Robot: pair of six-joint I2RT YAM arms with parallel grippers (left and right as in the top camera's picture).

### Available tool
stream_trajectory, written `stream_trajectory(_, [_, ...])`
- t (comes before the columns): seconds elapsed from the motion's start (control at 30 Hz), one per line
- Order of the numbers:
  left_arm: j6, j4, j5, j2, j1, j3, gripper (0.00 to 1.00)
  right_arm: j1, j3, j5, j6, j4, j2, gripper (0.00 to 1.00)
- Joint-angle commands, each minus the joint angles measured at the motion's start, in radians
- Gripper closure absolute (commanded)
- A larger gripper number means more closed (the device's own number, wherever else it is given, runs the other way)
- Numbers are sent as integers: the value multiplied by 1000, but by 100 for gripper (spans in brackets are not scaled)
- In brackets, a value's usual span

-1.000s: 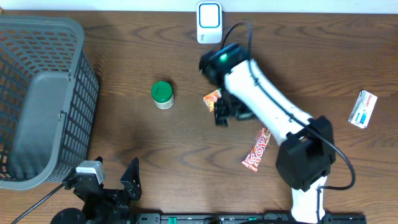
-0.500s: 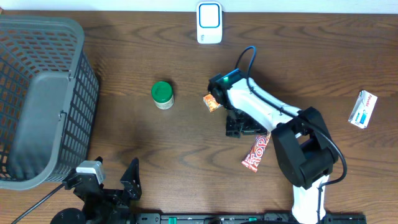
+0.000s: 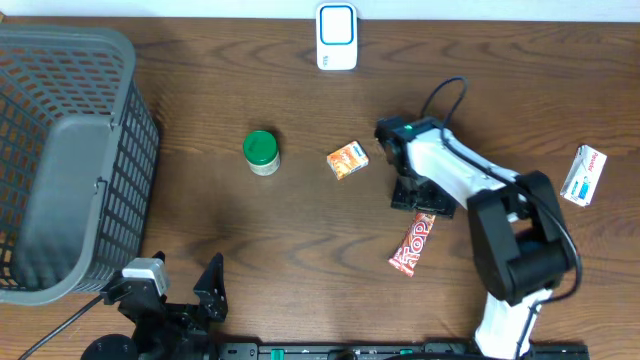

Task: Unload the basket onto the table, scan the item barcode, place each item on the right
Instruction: 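Move the right gripper down onto the red Top bar and grasp it, then drag the Top bar leftward and release it beside the bottle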

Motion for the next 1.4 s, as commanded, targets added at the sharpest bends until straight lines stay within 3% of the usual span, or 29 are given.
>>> stream_trajectory(0.0, [2, 3, 13, 0, -5, -2, 6, -19, -107, -145, -84, 135, 75, 59])
stream_trajectory(0.1, [2, 3, 13, 0, -5, -2, 6, -17, -112, -145, -118, 190, 75, 82])
stream_trajectory(0.23, [2, 3, 13, 0, -5, -2, 6, -17, -105, -177, -131, 237, 73, 99])
stream_trajectory(0.4, [2, 3, 13, 0, -5, -2, 6, -18, -54, -405, -311, 309, 10, 99])
stream_trajectory(0.57, [2, 3, 13, 0, -5, -2, 6, -24, -33, -792, -622, 457, -171, 99])
stream_trajectory(0.73, [2, 3, 13, 0, -5, -2, 6, -26, -34, -1023, -719, 668, -297, 99])
stream_trajectory(0.87, [2, 3, 13, 0, -5, -2, 6, -28, -42, -1275, -874, 844, -272, 99])
stream_trajectory(0.97, [2, 3, 13, 0, -5, -2, 6, -28, -48, -1288, -883, 891, -222, 99])
stream_trajectory(1.03, [2, 3, 13, 0, -5, -2, 6, -28, -52, -1427, -901, 1026, -153, 99])
stream_trajectory(1.1, [2, 3, 13, 0, -5, -2, 6, -23, -52, -1734, -859, 1405, -18, 99])
stream_trajectory(1.17, [2, 3, 13, 0, -5, -2, 6, -23, -52, -1801, -771, 1569, 51, 99])
stream_trajectory(1.37, [2, 3, 13, 0, -5, -2, 6, -38, -52, -1787, -742, 1696, 192, 99])
